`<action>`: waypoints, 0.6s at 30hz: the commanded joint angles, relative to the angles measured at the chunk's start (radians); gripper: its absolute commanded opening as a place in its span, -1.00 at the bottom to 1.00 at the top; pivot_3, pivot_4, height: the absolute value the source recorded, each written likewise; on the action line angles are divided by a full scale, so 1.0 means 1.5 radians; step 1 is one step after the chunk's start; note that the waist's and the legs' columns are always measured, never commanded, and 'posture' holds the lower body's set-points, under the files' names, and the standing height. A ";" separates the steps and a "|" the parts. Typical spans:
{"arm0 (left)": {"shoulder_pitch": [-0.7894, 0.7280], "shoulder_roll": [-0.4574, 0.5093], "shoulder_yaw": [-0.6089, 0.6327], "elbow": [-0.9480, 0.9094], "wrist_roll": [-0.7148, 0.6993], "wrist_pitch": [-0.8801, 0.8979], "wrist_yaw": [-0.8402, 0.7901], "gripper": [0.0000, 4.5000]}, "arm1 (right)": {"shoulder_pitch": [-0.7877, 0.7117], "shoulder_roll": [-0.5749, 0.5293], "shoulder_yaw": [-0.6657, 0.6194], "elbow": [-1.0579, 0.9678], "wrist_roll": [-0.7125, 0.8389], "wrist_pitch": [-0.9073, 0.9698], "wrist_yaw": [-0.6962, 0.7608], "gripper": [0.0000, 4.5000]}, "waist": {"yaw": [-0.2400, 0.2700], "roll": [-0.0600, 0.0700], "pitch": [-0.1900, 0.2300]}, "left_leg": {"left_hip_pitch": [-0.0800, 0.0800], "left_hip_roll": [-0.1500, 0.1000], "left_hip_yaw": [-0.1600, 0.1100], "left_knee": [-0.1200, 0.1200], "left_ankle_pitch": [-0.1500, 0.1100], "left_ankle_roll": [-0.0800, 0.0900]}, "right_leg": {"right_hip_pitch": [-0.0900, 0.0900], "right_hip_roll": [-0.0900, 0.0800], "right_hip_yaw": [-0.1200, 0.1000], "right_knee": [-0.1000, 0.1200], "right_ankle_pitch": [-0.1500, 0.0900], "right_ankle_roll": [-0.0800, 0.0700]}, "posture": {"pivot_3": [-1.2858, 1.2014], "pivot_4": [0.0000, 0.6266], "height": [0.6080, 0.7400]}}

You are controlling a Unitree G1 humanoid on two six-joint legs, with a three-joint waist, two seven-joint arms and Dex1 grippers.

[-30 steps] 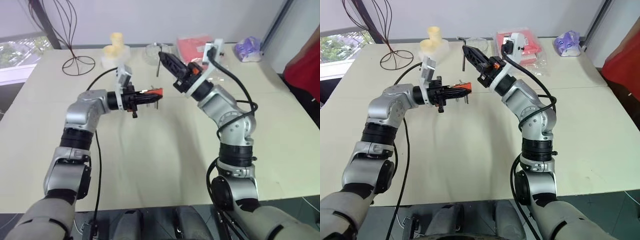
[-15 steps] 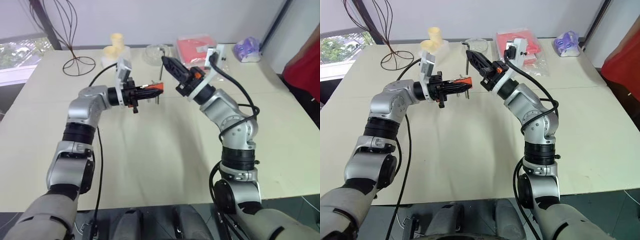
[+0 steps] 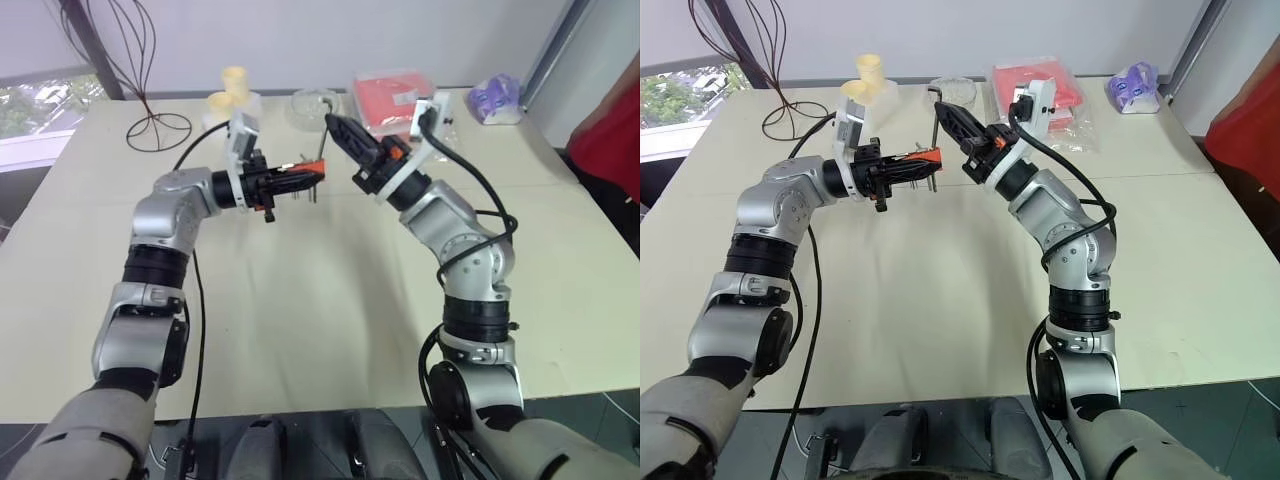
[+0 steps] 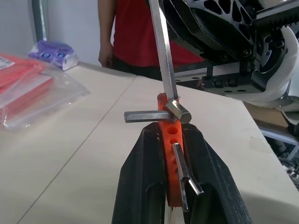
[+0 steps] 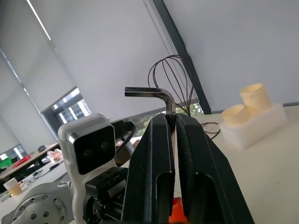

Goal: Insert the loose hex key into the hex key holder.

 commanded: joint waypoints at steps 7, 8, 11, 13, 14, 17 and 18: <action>-0.004 0.007 0.021 -0.036 -0.016 0.004 -0.002 -1.00 | 0.009 -0.014 0.008 0.007 -0.004 -0.017 0.008 -0.99 | 0.000 0.000 0.000 | 0.000 0.000 0.000 0.000 0.000 -0.001 | 0.000 0.000 0.000 0.000 0.000 0.000 | 0.03 -0.52 1.00; -0.003 0.008 0.021 -0.037 -0.015 0.005 -0.002 -1.00 | 0.008 -0.017 0.008 0.010 -0.006 -0.020 0.010 -0.99 | 0.000 0.000 0.000 | 0.000 0.000 0.000 0.000 0.000 -0.001 | 0.000 0.000 0.000 0.000 0.000 0.000 | 0.03 -0.52 1.00; -0.001 0.011 0.022 -0.037 -0.014 0.005 0.000 -1.00 | 0.006 -0.026 0.008 0.022 -0.010 -0.027 0.017 -0.99 | 0.000 0.000 0.000 | 0.000 0.000 0.000 0.000 0.000 -0.001 | 0.000 0.000 0.000 0.000 0.000 0.000 | 0.03 -0.52 1.00; 0.000 0.012 0.023 -0.038 -0.014 0.005 0.001 -1.00 | 0.005 -0.030 0.010 0.028 -0.012 -0.030 0.021 -0.99 | 0.000 0.000 0.000 | 0.000 0.000 0.000 0.000 0.000 -0.001 | 0.000 0.000 0.000 0.000 0.000 0.000 | 0.03 -0.52 1.00; 0.001 0.012 0.023 -0.038 -0.013 0.005 0.002 -1.00 | 0.005 -0.031 0.011 0.031 -0.013 -0.032 0.023 -0.99 | 0.000 0.000 0.000 | 0.000 0.000 0.000 0.000 0.000 -0.001 | 0.000 0.000 0.000 0.000 0.000 0.000 | 0.03 -0.52 1.00; 0.002 0.012 0.023 -0.038 -0.012 0.004 0.003 -1.00 | 0.003 -0.032 0.013 0.037 -0.015 -0.036 0.027 -0.99 | 0.000 0.000 0.000 | 0.000 0.000 0.000 0.001 0.000 -0.001 | 0.000 0.000 0.000 0.000 0.000 0.000 | 0.03 -0.52 1.00; 0.002 0.012 0.022 -0.039 -0.012 0.003 0.004 -1.00 | 0.003 -0.032 0.014 0.038 -0.015 -0.036 0.028 -0.99 | 0.000 0.000 0.000 | 0.000 0.000 0.000 0.001 0.000 -0.001 | 0.000 0.000 0.000 0.000 0.000 0.000 | 0.03 -0.52 1.00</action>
